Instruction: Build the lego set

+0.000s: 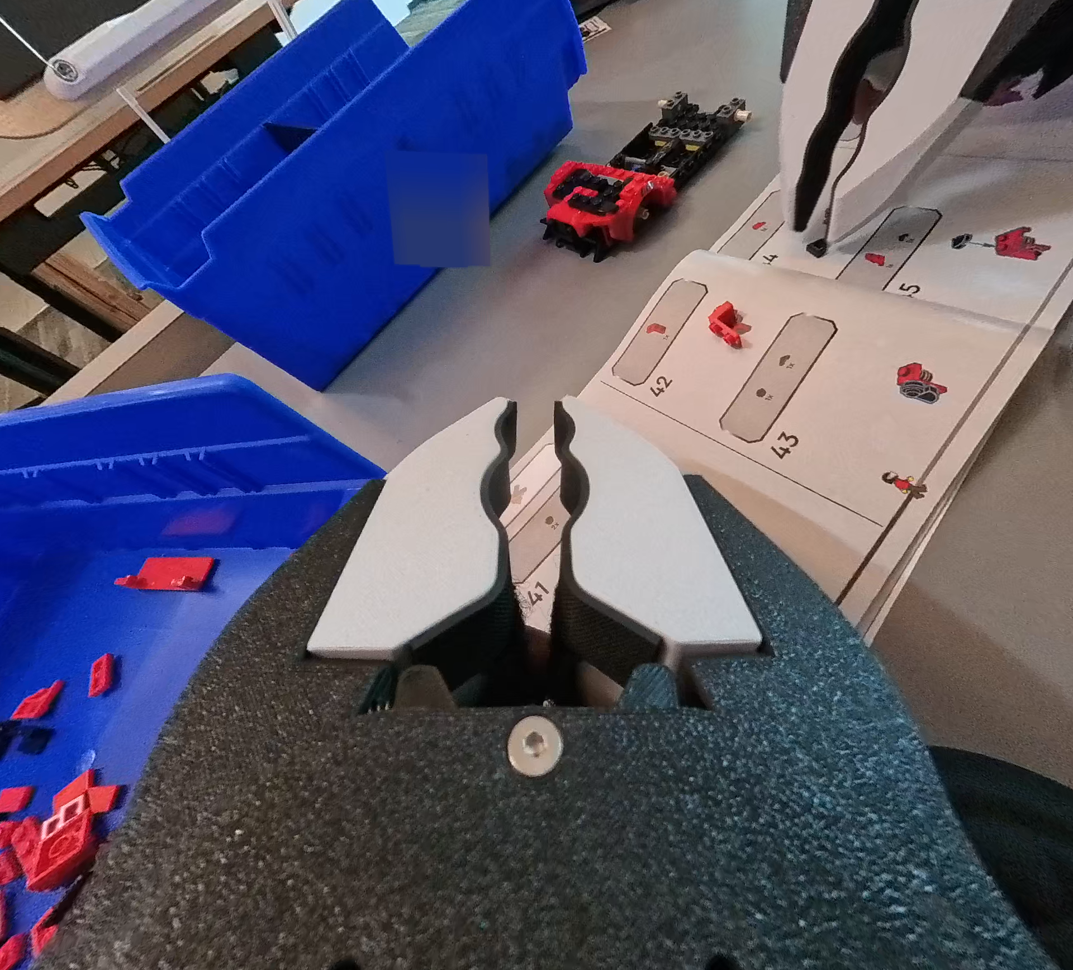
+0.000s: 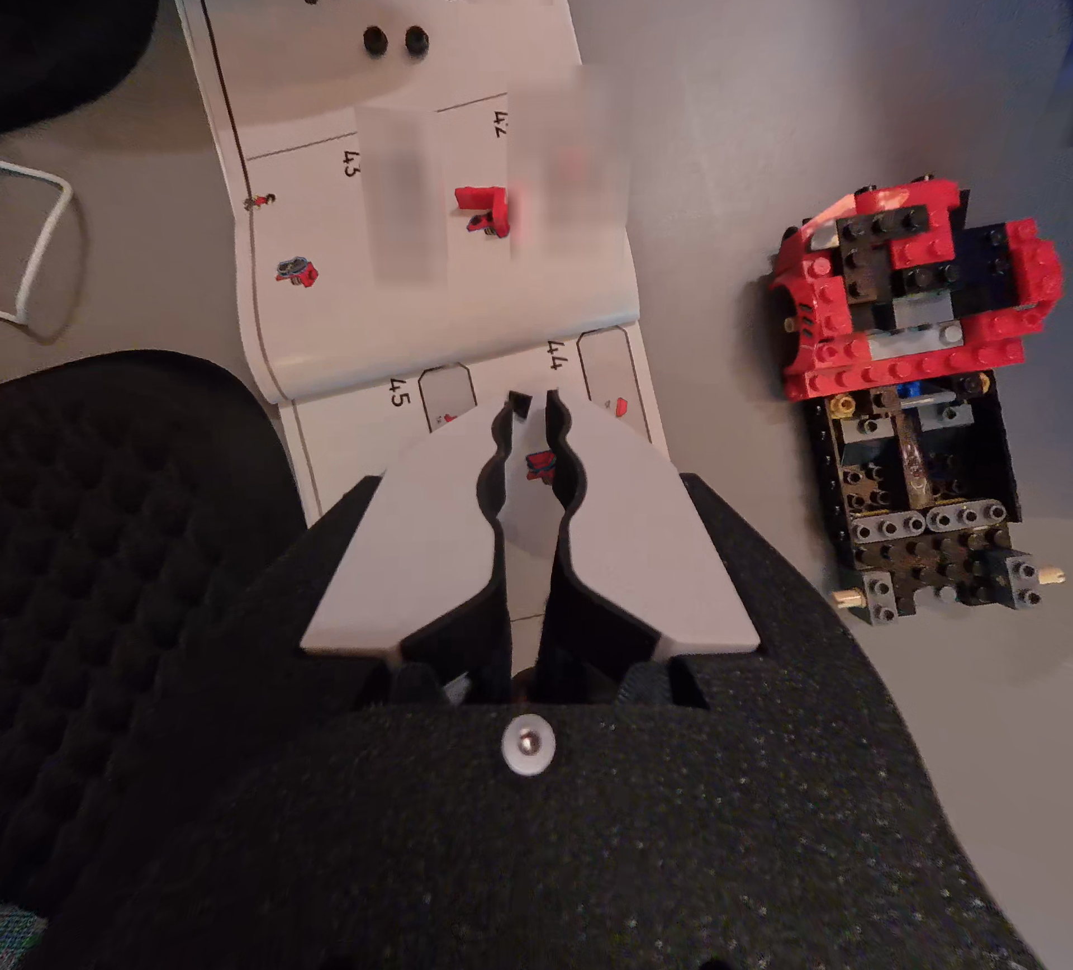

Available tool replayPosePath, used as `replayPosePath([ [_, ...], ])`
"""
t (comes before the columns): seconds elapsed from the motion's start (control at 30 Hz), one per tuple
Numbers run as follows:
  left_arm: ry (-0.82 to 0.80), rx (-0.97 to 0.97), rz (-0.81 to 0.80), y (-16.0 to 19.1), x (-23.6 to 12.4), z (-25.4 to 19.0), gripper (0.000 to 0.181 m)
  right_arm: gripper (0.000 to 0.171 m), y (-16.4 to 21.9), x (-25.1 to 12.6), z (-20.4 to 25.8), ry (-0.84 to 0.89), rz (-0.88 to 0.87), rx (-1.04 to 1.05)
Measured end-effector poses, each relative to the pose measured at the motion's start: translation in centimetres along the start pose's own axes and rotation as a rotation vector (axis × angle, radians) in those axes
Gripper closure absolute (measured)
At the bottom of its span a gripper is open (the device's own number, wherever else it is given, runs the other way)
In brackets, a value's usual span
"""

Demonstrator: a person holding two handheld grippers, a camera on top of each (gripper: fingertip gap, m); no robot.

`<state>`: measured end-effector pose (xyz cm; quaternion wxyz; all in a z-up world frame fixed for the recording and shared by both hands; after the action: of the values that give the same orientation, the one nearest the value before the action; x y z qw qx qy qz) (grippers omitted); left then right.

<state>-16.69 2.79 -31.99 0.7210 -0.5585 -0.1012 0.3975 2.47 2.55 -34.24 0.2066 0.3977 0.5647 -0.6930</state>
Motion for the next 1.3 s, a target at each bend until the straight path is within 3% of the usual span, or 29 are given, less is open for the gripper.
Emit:
replayPosePath([
  [0.5, -0.066, -0.043, -0.010, -0.1, -0.3, 0.9, 0.170, 0.154, -0.8, -1.1, 1.0, -0.050, -0.125, 0.028],
  [0.63, -0.038, -0.062, -0.028, -0.4, -0.2, 0.6, 0.170, 0.155, -6.0, -2.6, 1.9, -0.120, -0.312, -0.069],
  [0.87, -0.047, -0.006, -0.042, -0.8, -0.2, 0.1, 0.170, 0.155, -18.2, -1.7, 1.2, -0.207, -0.391, -0.269],
  [1.0, -0.089, 0.054, -0.057, -1.1, -0.5, 0.4, 0.171, 0.155, -24.8, 1.7, 2.2, -0.310, -0.343, -0.425],
  [1.17, -0.097, 0.082, -0.059, -1.2, -0.5, 0.3, 0.171, 0.162, -31.3, 7.5, 5.0, -0.616, -0.259, -0.521],
  [1.3, -0.098, 0.041, -0.068, -1.1, -0.6, 0.7, 0.171, 0.162, -32.9, 13.9, 4.7, -0.571, -0.018, -0.708],
])
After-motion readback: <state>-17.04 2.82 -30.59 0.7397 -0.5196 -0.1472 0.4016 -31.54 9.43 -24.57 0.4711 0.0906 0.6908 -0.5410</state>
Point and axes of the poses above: each gripper's, where its closed fingertips meet, x out along the fingers, y out of its underside, z = x × y across the jaws, the point moved 5 cm from there along -x, back along the fingers, and after that the axes turned 5 degrees about -z, right-handed, at the moved point
